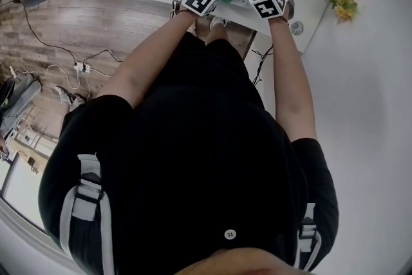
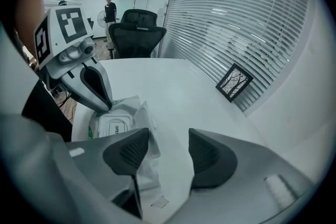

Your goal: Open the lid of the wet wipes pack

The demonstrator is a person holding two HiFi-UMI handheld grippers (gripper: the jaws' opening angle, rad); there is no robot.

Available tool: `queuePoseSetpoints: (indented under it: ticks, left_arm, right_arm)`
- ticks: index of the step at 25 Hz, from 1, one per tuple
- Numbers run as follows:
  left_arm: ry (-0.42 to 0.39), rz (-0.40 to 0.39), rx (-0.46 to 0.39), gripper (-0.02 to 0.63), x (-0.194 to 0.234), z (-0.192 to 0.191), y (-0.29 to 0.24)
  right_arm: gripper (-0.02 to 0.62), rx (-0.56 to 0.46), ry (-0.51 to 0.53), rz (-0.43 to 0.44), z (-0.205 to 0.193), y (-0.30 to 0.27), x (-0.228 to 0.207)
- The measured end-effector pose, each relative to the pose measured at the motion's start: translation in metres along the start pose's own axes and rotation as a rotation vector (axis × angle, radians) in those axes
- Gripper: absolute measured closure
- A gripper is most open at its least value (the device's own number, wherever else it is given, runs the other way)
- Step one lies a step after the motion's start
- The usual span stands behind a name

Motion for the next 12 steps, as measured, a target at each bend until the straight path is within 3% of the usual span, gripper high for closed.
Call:
queuePoseSetpoints:
  ticks: [12]
  left_arm:
    - [-0.04,-0.003,-0.117,0.598,-0.007,0.017,0.04]
  right_arm:
    - [0.345,0.011,0.019,-0.001,0.001,-0.009,0.0]
Point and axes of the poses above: the fingertips, and each gripper's own axes: y backward along the fingers, x to its left, z out of its top, the point moved 10 cm from there along y, backward along the fingers, and after that the axes turned 5 degrees about -z, right-handed, at the moved point
